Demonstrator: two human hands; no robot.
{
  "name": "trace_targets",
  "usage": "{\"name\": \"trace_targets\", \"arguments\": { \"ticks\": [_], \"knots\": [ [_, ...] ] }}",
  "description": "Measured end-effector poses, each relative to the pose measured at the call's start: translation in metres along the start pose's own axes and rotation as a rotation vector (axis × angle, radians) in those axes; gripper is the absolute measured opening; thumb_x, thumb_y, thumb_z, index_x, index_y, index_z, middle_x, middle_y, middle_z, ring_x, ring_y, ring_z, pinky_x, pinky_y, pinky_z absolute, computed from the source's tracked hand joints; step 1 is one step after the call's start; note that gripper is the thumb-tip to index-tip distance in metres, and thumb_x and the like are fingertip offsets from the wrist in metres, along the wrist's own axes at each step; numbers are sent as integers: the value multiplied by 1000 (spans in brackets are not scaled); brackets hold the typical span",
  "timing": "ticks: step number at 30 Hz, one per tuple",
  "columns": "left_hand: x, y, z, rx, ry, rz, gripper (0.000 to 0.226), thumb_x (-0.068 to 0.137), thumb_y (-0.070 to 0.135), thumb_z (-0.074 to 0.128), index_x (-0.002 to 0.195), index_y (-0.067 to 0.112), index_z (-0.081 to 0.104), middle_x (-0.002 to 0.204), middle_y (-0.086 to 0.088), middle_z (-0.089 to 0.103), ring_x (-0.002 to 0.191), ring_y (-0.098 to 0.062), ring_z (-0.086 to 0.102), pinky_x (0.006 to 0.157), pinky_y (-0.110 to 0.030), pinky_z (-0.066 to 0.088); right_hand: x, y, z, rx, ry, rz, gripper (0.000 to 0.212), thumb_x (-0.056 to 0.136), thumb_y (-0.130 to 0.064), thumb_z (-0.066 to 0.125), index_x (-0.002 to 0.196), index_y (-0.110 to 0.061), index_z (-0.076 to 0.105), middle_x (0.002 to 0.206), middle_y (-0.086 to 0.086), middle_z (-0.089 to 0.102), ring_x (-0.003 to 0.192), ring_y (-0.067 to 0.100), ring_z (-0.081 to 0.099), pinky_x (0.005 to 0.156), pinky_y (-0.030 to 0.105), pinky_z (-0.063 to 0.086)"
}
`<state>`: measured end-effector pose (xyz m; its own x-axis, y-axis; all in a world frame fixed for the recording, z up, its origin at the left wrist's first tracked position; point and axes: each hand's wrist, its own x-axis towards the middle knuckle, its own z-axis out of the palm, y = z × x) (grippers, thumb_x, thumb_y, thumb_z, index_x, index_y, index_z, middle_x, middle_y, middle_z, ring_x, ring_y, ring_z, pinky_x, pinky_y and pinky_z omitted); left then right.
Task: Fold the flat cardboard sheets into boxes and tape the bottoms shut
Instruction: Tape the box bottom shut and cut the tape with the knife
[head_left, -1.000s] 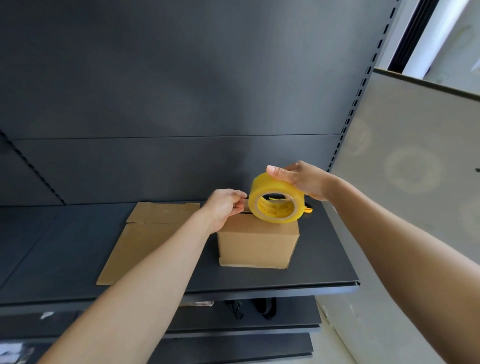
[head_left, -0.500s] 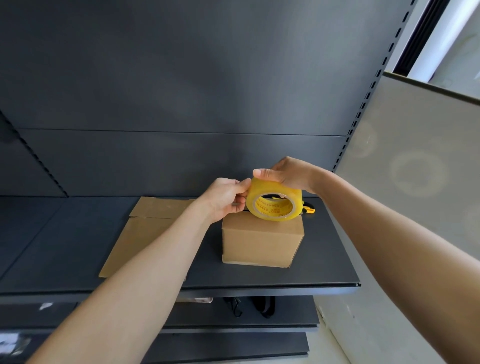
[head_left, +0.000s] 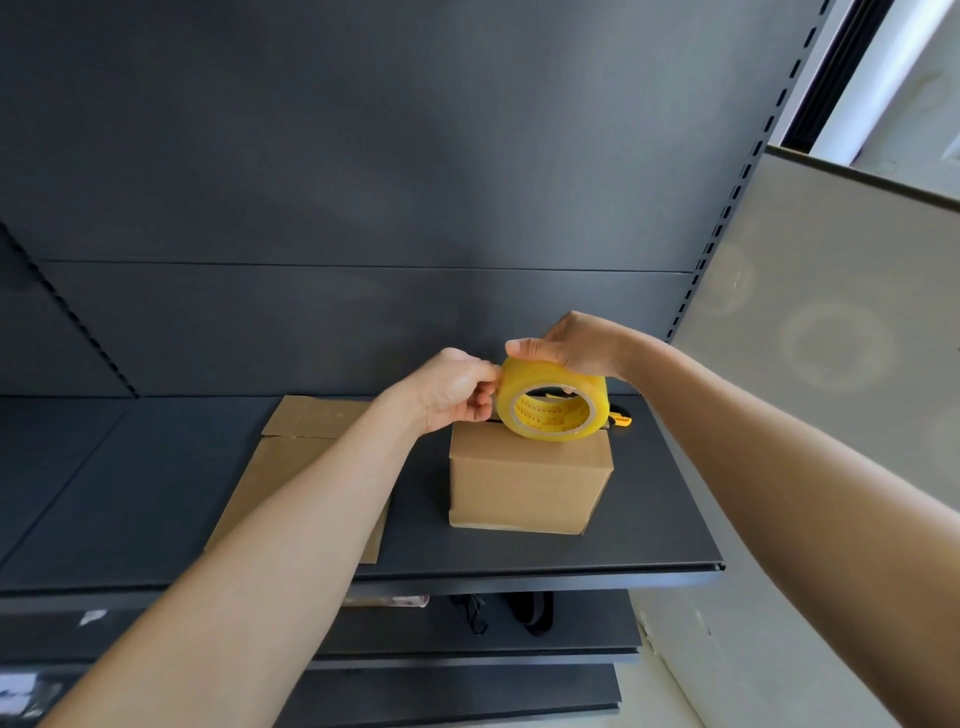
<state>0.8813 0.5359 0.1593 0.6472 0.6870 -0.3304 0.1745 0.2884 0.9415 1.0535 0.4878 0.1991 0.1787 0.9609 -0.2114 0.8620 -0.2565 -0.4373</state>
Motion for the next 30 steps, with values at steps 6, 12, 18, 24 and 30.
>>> {"name": "trace_targets", "arguments": {
  "ticks": [6,12,18,24,30],
  "knots": [
    [5,7,-2,-174,10,133,30,89,-2,42,61,11,42,58,-3,37,50,-11,35,47,-23,34,4,-7,3,-29,43,60,67,76,-79,46,59,-14,49,56,1,46,51,16,42,54,29,35],
    [15,-38,-1,-254,126,111,27,91,2,45,65,8,50,63,-4,51,62,-15,49,63,-28,47,3,-3,4,70,82,81,74,71,-86,37,61,-13,42,57,1,39,53,16,38,55,30,33],
    [22,-45,2,-108,201,115,28,93,-4,39,68,5,48,71,-11,46,71,-19,54,83,-36,54,-9,20,-13,270,-50,110,42,83,-54,59,90,-13,63,96,13,65,86,25,61,81,39,49],
    [24,-42,6,77,265,104,28,93,-2,40,67,7,45,71,-8,44,66,-17,46,74,-30,50,-9,8,-17,30,-58,132,39,81,-53,63,93,-16,62,90,6,60,82,22,58,71,34,45],
    [19,-46,-13,-240,344,83,31,91,-9,39,65,8,42,68,-6,37,61,-13,36,59,-24,40,-2,-7,-5,-305,-12,168,44,74,-60,60,63,-20,47,66,1,50,59,19,49,60,31,41]
  ]
}}
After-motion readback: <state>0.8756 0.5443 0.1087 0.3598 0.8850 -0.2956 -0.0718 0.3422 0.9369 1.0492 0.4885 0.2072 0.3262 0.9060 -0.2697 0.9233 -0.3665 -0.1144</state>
